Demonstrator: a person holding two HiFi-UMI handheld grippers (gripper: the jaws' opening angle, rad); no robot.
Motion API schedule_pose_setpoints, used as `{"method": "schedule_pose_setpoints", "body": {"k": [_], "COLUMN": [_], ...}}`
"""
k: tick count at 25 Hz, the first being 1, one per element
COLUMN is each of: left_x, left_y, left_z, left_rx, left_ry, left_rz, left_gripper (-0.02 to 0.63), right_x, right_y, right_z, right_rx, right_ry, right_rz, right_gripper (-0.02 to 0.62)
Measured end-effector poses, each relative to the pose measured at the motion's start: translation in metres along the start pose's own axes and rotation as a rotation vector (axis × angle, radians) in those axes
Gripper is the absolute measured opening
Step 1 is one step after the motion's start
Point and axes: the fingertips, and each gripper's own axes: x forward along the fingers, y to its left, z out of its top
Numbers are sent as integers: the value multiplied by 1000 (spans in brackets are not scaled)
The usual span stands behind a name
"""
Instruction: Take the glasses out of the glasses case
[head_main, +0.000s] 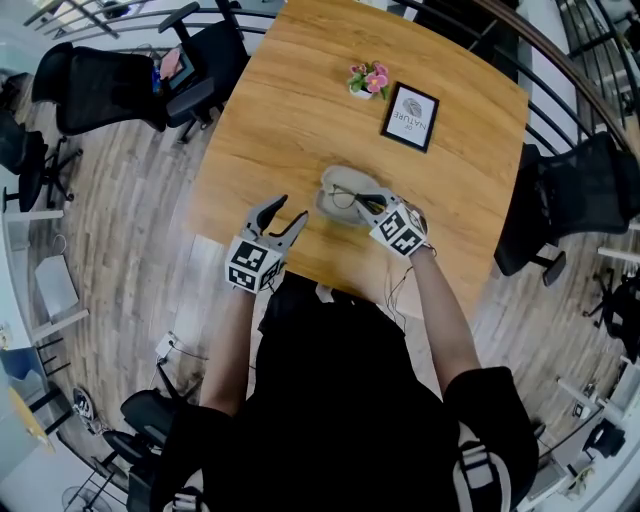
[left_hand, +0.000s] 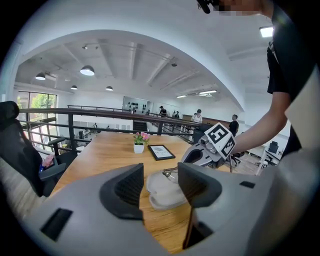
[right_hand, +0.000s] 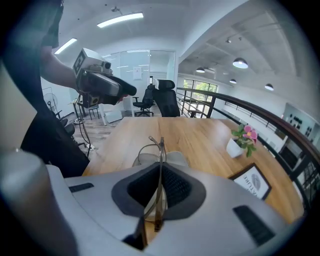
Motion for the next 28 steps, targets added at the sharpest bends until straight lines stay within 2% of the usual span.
{"method": "schedule_pose_setpoints", "body": {"k": [16,28], "left_x": [-23,-34], "left_y": [-24,-37], "left_z": [25,28], "left_rx": [68,74], "left_ry": [-29,-55], "left_rz": [62,102], "left_gripper": [218,218], "right_x": [-44,-67], "right_y": [-6,-8], "right_z": [22,31], "right_rx": [-21,-38], "right_ry": [-104,-152], "right_rz": [-63,-85], "right_gripper": [25,23]}}
